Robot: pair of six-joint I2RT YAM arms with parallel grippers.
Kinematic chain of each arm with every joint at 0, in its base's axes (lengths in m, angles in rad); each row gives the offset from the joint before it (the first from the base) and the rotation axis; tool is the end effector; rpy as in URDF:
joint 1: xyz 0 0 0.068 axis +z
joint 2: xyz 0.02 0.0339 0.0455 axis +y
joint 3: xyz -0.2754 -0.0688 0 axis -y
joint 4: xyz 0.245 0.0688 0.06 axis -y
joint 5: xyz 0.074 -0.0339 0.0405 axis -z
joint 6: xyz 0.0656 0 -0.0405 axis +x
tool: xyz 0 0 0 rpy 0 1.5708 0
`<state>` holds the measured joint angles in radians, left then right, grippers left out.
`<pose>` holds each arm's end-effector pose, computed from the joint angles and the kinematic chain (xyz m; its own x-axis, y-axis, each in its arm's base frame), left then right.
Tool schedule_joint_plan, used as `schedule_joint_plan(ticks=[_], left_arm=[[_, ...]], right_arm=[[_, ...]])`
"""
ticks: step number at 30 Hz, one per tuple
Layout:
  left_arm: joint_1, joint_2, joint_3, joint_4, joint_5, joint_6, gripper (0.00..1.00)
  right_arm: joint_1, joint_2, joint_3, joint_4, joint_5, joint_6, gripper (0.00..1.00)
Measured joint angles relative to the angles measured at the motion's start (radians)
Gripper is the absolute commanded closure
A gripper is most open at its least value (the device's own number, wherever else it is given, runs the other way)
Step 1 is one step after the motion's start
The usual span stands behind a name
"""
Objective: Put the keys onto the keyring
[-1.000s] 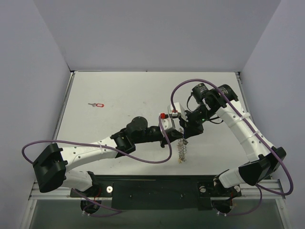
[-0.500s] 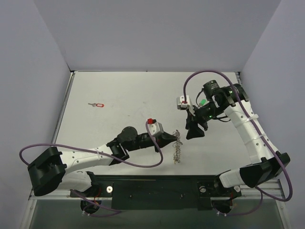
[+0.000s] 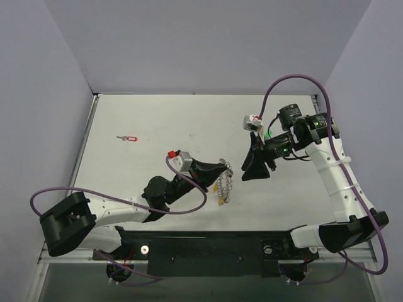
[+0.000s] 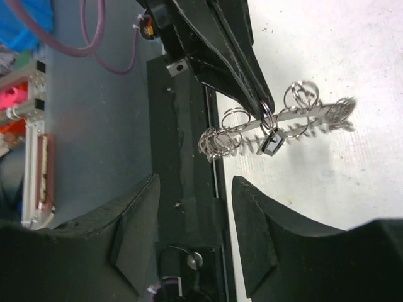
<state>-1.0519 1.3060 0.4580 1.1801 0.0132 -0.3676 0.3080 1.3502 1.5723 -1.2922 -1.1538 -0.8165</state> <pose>0.1416 -0.2496 0.2808 -0.1634 -0.4385 -0.8838 0.8742 0.3509 -0.3357 0.2046 0.1280 0.4065 -0.1782 -0.3664 -0.9132 -0.9797 -0.0206 0.1994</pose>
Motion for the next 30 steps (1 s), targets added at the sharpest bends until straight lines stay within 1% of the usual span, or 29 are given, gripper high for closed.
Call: schedule_joint_plan(ticks=[4, 8, 12, 13, 16, 20, 25, 30], left_arm=[[0.001, 0.001, 0.09, 0.029, -0.016, -0.009, 1.0], [0.004, 0.003, 0.159, 0.065, -0.016, -0.018, 1.0], [0.008, 0.007, 0.185, 0.076, -0.007, -0.023, 1.0], [0.009, 0.007, 0.185, 0.076, -0.005, -0.023, 1.0], [0.013, 0.007, 0.185, 0.076, 0.001, -0.026, 1.0], [0.013, 0.007, 0.186, 0.076, 0.012, -0.035, 1.0], [0.013, 0.007, 0.186, 0.076, 0.019, -0.042, 1.0], [0.013, 0.007, 0.186, 0.076, 0.021, -0.045, 1.0]], right_arm=[[-0.014, 0.0, 0.011, 0.04, -0.011, 0.138, 0.55], [-0.047, 0.0, 0.063, 0.101, -0.012, 0.279, 0.56], [-0.08, 0.001, 0.146, 0.153, -0.02, 0.378, 0.64], [-0.087, 0.001, 0.164, 0.171, -0.028, 0.401, 0.68], [-0.093, 0.001, 0.182, 0.225, -0.05, 0.46, 0.7], [-0.058, 0.001, 0.145, 0.29, -0.055, 0.529, 0.7], [-0.023, 0.002, 0.091, 0.336, -0.049, 0.575, 0.76], [-0.023, 0.002, 0.083, 0.369, -0.047, 0.599, 0.79]])
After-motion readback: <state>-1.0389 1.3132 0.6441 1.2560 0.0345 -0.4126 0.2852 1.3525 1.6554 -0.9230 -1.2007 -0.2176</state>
